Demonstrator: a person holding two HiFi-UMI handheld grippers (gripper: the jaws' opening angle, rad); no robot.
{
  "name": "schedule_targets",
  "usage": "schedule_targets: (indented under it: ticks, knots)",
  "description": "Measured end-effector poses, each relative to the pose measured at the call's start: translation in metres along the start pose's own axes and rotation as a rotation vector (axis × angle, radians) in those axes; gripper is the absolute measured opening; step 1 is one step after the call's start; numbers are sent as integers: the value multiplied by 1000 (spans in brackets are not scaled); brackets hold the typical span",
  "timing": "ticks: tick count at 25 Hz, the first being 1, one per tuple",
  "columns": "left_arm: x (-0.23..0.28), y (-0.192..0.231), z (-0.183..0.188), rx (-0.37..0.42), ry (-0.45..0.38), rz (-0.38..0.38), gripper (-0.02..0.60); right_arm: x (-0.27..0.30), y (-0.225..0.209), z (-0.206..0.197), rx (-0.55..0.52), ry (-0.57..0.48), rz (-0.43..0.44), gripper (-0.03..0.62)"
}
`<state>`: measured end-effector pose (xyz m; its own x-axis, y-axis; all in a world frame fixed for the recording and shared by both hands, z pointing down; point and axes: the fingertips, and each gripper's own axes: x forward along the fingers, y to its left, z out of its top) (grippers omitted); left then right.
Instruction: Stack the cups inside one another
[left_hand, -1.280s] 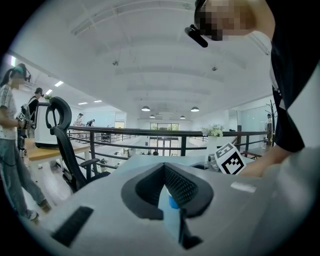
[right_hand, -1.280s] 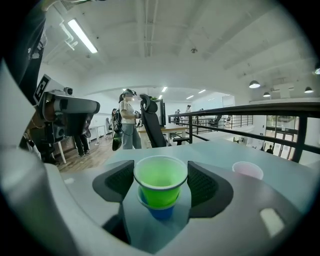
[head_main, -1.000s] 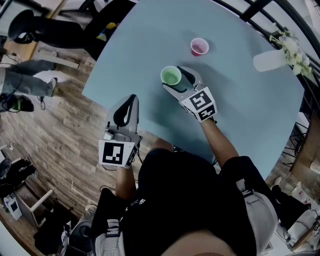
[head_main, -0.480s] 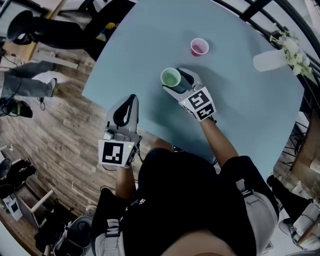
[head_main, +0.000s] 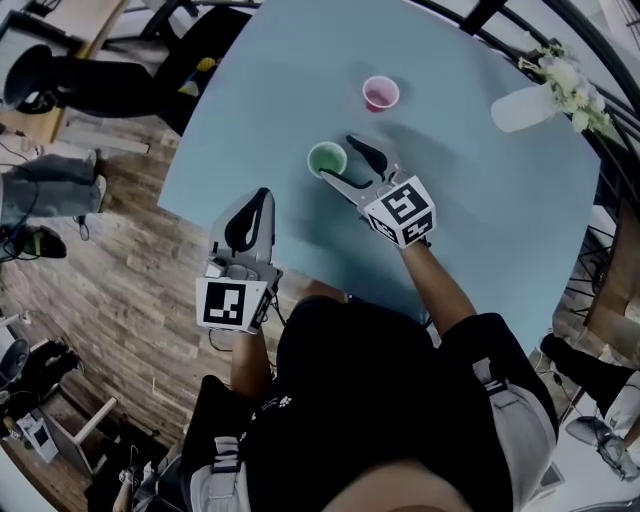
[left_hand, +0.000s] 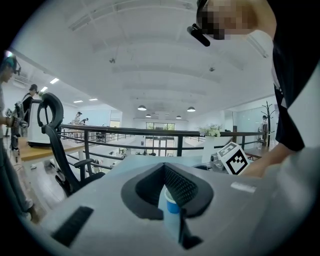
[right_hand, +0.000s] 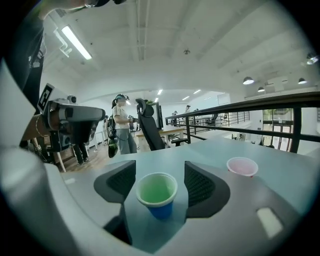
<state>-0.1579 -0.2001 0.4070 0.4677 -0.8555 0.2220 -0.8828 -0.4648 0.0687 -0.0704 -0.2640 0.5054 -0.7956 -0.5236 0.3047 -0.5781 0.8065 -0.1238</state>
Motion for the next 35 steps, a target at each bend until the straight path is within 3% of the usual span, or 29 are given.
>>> schedule_targets:
  ticks: [11, 21, 35]
  knots:
    - [41, -28, 17, 24, -25, -137, -8, -68, -24, 29, 57, -136, -156, 149]
    - [77, -56, 26, 48, -34, -244, -8, -113, -62, 31, 76, -160, -300, 149]
    - [104, -30, 22, 39, 1, -232, -8, -69, -116, 17, 92, -109, -345, 232]
